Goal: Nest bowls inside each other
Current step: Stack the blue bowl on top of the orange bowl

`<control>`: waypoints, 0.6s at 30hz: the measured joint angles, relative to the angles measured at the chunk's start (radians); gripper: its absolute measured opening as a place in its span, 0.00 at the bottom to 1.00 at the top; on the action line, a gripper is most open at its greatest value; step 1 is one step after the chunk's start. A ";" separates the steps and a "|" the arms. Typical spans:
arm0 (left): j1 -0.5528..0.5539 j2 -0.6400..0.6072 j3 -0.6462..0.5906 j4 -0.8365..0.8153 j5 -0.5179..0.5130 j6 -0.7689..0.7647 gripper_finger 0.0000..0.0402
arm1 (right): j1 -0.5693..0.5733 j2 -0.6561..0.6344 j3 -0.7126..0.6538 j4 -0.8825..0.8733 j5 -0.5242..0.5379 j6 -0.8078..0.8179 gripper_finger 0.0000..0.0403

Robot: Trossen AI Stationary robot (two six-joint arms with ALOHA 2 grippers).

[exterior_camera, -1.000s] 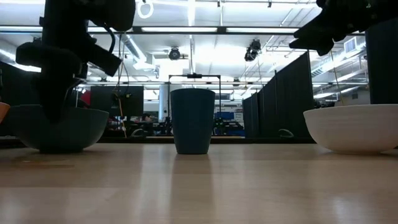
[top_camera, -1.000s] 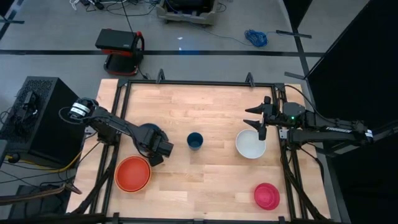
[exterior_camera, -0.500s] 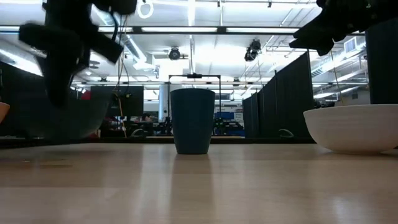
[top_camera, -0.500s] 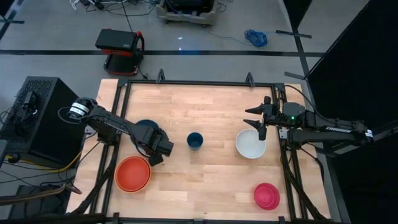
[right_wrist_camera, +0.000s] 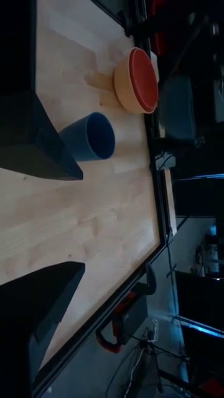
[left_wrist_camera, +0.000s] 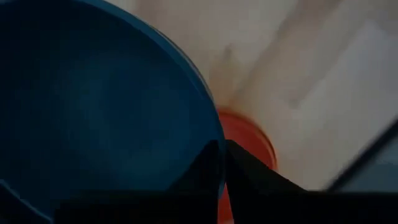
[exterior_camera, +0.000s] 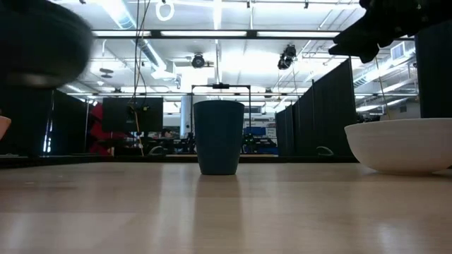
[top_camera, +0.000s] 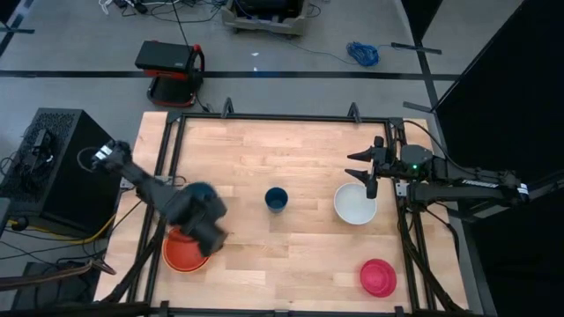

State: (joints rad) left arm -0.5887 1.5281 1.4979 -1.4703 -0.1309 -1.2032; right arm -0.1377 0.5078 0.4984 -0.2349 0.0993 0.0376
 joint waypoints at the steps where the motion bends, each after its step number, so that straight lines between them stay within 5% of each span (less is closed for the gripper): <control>1: -0.028 0.000 -0.001 0.006 0.006 -0.041 0.00 | 0.000 0.000 0.000 0.000 0.000 -0.002 0.51; 10: -0.265 0.003 -0.021 0.069 0.053 -0.396 0.00 | 0.000 0.000 0.000 0.001 0.000 -0.016 0.50; 18: -0.271 0.004 -0.185 0.229 0.084 -0.401 0.00 | 0.000 0.000 0.000 0.003 0.000 -0.013 0.52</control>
State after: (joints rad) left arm -0.8597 1.5322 1.3132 -1.2411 -0.0468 -1.6047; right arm -0.1377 0.5077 0.4984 -0.2321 0.0998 0.0242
